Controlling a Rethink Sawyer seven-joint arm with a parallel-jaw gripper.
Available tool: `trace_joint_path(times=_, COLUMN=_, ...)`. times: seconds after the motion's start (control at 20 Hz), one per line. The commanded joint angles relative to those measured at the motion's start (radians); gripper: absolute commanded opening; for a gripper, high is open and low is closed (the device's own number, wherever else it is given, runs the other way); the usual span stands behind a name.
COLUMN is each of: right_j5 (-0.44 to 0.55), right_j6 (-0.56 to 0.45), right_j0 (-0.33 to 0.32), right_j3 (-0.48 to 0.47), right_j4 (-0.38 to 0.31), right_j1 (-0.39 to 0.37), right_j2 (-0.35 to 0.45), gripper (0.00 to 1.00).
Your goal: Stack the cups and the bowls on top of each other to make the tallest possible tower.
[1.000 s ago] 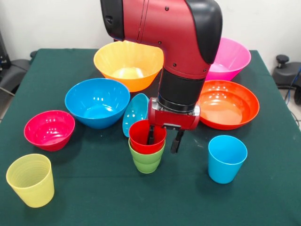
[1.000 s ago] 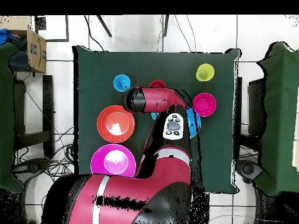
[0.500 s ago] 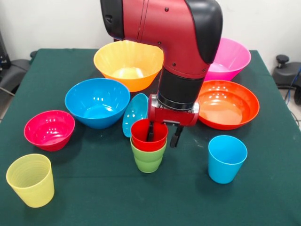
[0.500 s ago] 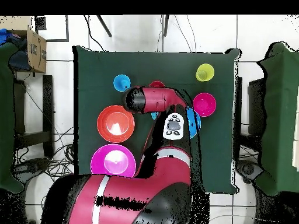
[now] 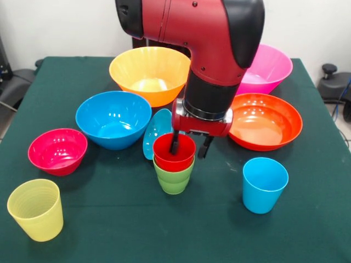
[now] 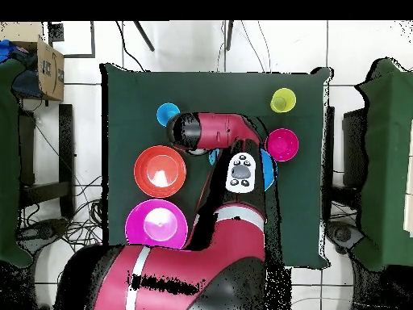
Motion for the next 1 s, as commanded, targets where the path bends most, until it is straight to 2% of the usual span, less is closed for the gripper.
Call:
trace_joint_path(times=0.05, right_j5=0.124, right_j6=0.028, right_j0=-0.001, right_j3=-0.082, right_j4=0.027, right_j1=-0.037, right_j2=0.103, gripper=1.00)
trace_joint_path(times=0.3, right_j5=0.114, right_j6=0.029, right_j0=-0.006, right_j3=-0.093, right_j4=0.036, right_j1=-0.038, right_j2=0.120, gripper=1.00)
trace_joint_path(times=0.6, right_j5=0.154, right_j6=0.018, right_j0=-0.008, right_j3=-0.136, right_j4=0.057, right_j1=-0.037, right_j2=0.133, gripper=1.00)
trace_joint_path(times=1.0, right_j5=0.207, right_j6=0.047, right_j0=0.015, right_j3=-0.229, right_j4=0.091, right_j1=0.013, right_j2=0.133, gripper=1.00)
